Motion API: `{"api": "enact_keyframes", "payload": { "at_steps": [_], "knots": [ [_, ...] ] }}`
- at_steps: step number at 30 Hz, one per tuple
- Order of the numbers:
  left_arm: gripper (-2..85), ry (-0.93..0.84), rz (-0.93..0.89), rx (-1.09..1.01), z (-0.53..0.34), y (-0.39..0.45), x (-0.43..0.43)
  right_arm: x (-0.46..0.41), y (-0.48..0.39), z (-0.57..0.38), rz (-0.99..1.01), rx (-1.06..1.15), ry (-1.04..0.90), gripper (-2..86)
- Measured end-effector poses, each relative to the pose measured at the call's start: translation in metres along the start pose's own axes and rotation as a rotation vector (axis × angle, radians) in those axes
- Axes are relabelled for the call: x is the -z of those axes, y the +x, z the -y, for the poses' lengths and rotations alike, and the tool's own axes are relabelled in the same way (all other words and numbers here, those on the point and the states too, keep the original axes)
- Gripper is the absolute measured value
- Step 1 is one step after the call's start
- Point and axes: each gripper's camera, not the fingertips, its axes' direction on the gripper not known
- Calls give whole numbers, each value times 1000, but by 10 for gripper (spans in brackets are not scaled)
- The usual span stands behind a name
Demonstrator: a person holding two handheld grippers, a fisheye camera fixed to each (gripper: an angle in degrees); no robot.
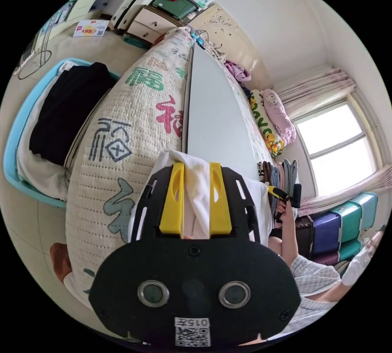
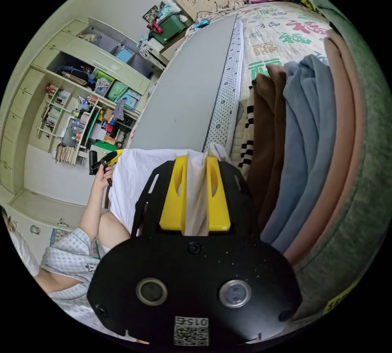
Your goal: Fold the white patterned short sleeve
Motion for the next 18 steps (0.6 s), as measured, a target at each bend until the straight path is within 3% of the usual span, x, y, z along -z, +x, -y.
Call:
{"api": "enact_keyframes", "payload": {
  "at_steps": [4,9,12,18],
  "knots": [
    [44,30,-15,12,7,-6,-1,12,-4,17,-168,18,52,7],
    [11,103,6,-60,7,7,16,43,24,37,-216,-67,161,1],
    [8,84,72,-129,6,18,19,60,34,45,-73,-31,115,22],
    [7,77,94,-140,-4,16,22,73,49,25,-113,-10,68,94]
  ]
}}
